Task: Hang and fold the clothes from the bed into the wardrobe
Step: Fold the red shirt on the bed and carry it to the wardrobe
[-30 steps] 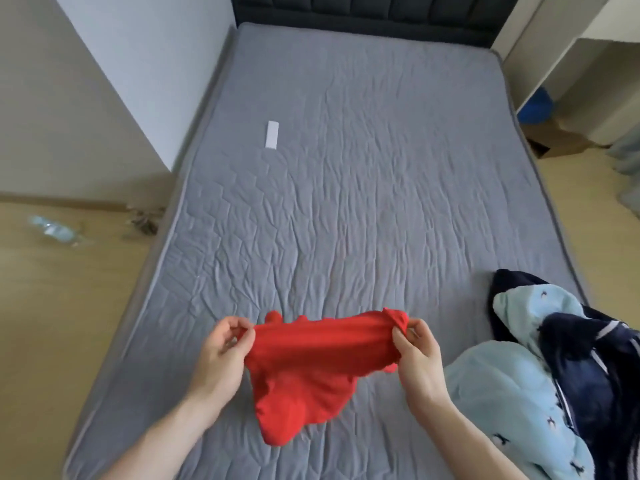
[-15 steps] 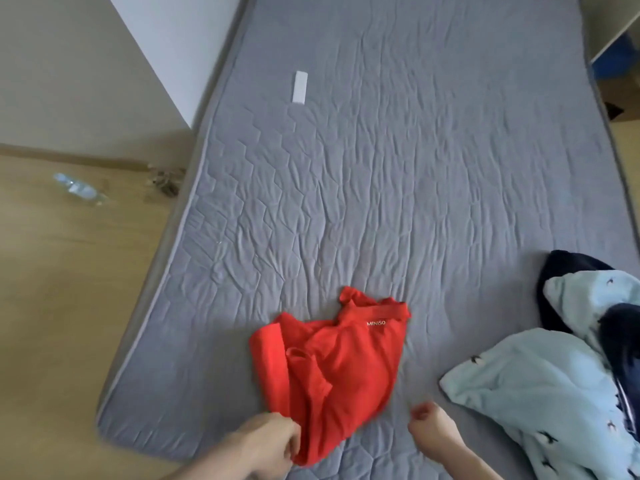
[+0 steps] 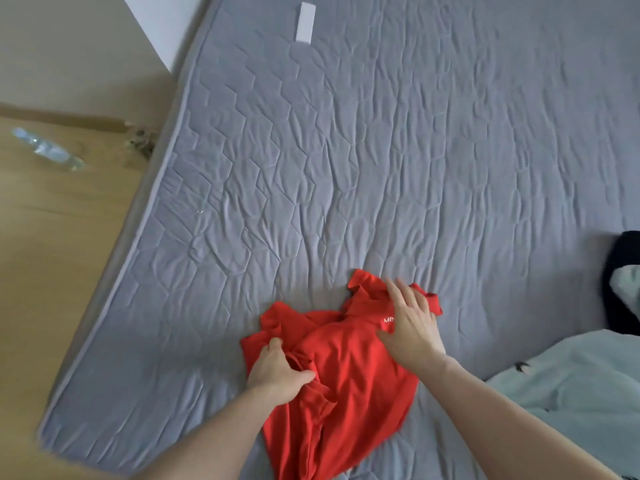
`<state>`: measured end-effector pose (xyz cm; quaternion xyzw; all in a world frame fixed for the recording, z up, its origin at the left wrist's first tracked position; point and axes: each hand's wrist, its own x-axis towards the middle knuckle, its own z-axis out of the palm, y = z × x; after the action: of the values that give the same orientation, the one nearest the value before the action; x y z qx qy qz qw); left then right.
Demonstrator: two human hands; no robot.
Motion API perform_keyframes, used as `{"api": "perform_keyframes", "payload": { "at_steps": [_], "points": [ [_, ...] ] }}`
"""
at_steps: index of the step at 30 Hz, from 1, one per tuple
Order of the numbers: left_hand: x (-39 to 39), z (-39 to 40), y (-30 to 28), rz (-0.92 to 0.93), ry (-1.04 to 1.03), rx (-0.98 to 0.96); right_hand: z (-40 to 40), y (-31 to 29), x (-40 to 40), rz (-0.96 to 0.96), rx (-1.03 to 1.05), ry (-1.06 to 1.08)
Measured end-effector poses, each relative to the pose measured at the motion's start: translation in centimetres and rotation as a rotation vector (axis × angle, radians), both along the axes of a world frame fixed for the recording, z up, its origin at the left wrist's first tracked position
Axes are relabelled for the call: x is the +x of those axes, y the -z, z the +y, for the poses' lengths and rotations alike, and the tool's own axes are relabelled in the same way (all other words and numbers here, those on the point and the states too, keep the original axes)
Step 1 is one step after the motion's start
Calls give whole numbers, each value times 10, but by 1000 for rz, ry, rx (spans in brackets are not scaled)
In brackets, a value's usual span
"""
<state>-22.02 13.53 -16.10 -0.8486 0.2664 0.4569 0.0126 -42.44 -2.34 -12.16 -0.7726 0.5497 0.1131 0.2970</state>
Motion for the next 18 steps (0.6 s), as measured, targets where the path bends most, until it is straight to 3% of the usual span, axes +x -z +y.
{"api": "perform_keyframes", "payload": {
  "at_steps": [5,10,14,18],
  "points": [
    [-3,-2,-19,-69,85,-132,-3,-2,10,164,87,-184],
    [41,-23,-78,-50,-5,-288,-18,-62,-10,72,88,13],
    [104,-85,-172,-141,-154,-552,-76,-151,-29,-87,-61,247],
    [142,-171,-304,-238,-139,-880,-137,-268,-10,-306,-334,298]
  ]
}}
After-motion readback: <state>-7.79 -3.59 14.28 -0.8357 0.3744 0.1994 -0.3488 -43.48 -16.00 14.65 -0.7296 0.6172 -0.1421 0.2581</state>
